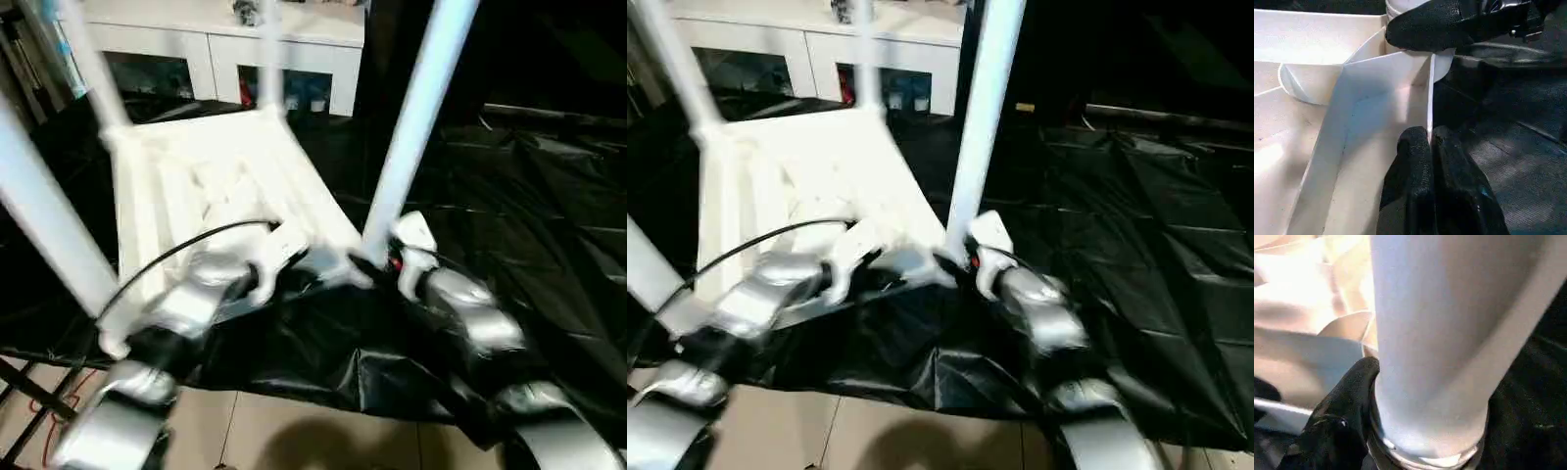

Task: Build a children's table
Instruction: Rotate leg to tighten

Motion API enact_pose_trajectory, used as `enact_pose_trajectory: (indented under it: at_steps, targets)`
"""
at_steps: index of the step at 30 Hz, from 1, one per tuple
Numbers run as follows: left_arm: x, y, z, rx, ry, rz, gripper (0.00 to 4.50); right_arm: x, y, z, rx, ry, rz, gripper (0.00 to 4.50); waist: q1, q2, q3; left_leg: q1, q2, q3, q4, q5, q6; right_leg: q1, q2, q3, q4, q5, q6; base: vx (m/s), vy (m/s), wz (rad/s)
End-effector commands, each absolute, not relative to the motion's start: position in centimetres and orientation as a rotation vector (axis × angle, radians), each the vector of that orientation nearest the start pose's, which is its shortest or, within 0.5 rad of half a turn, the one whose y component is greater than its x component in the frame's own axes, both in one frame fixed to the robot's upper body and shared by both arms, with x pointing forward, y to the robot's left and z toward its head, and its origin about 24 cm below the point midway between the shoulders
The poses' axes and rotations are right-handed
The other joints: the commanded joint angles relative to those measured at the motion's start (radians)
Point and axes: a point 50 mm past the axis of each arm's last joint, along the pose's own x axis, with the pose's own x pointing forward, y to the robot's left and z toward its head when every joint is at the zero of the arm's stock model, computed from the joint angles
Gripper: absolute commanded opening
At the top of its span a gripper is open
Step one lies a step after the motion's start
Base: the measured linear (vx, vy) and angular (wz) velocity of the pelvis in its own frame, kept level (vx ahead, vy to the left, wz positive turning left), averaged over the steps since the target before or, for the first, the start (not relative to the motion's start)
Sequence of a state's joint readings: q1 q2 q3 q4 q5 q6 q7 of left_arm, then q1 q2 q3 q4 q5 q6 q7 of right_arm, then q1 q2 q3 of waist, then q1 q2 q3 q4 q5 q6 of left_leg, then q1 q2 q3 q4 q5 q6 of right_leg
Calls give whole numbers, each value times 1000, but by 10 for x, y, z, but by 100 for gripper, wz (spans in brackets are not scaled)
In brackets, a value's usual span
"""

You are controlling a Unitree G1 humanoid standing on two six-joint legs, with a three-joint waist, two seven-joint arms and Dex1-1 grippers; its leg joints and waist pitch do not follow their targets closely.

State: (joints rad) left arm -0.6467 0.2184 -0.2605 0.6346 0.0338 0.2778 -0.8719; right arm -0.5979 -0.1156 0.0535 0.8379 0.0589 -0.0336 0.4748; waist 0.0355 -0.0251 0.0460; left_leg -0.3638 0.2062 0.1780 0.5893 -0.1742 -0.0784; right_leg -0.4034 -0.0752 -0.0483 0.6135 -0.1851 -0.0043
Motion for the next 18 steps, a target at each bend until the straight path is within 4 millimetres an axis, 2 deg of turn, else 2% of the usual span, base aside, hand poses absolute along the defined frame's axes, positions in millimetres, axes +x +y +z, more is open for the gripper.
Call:
enact_pose_trajectory:
  at_steps: [1, 3, 5, 7, 9, 10, 11, 13, 14, 16, 17, 18]
  targets:
    - [333, 79, 43, 304, 459, -1058, 0, 337, -73, 27, -31, 238, 736, 307, 5, 5, -55, 8, 16, -5, -75, -301, 7, 38, -54, 36, -89, -312, -187, 0, 0, 0]
    - [333, 78, 43, 294, 458, -1062, 0, 337, -71, 29, -13, 232, 747, 342, 5, 3, -55, 5, 17, -5, -77, -296, 10, 40, -53, 35, -86, -287, -196, 0, 0, 0]
    - [330, 81, 43, 293, 452, -1096, 0, 337, -72, 33, 22, 219, 805, 347, 4, 1, -54, 5, 16, -5, -76, -307, 17, 41, -55, 34, -89, -310, -193, 0, 0, 0]
    - [326, 85, 43, 287, 442, -1141, 0, 337, -79, 33, -16, 209, 823, 354, 4, -1, -54, 1, 17, -7, -78, -303, 23, 42, -57, 34, -90, -334, -184, 0, 0, 0]
    - [322, 93, 43, 286, 444, -1185, 0, 337, -88, 32, -51, 215, 850, 393, 3, 0, -55, 3, 18, -6, -77, -305, 22, 40, -57, 34, -91, -344, -182, 0, 0, 0]
    - [322, 94, 43, 286, 444, -1193, 0, 337, -89, 32, -55, 216, 856, 395, 3, -3, -55, 2, 18, -6, -77, -299, 23, 39, -58, 35, -92, -339, -184, 0, 0, 0]
    - [317, 100, 43, 288, 437, -1245, 0, 335, -96, 31, -77, 228, 894, 403, 5, -1, -55, 2, 20, -6, -77, -289, 27, 41, -59, 36, -89, -319, -193, 0, 0, 0]
    - [314, 103, 44, 285, 426, -1285, 0, 333, -101, 30, -88, 234, 925, 403, 6, -6, -56, 3, 23, -3, -76, -270, 37, 40, -59, 37, -85, -282, -207, 0, 0, 0]
    - [310, 109, 44, 289, 431, -1318, 0, 330, -106, 30, -88, 242, 968, 403, 9, -3, -57, 4, 24, -4, -76, -262, 38, 42, -60, 37, -82, -268, -213, 0, 0, 0]
    - [306, 117, 44, 294, 440, -1364, 0, 324, -114, 30, -86, 250, 1038, 403, 9, -6, -57, 1, 25, -3, -76, -244, 50, 45, -57, 36, -76, -223, -221, 0, 0, 0]
    - [304, 120, 44, 296, 443, -1377, 0, 322, -116, 31, -85, 251, 1064, 403, 10, -3, -59, 2, 26, -3, -75, -229, 56, 45, -56, 36, -71, -183, -233, 0, 0, 0]
    - [303, 124, 45, 300, 447, -1395, 0, 319, -119, 31, -79, 257, 1105, 403, 11, -6, -61, 2, 24, -1, -73, -207, 69, 49, -55, 36, -67, -138, -243, 0, 0, 0]
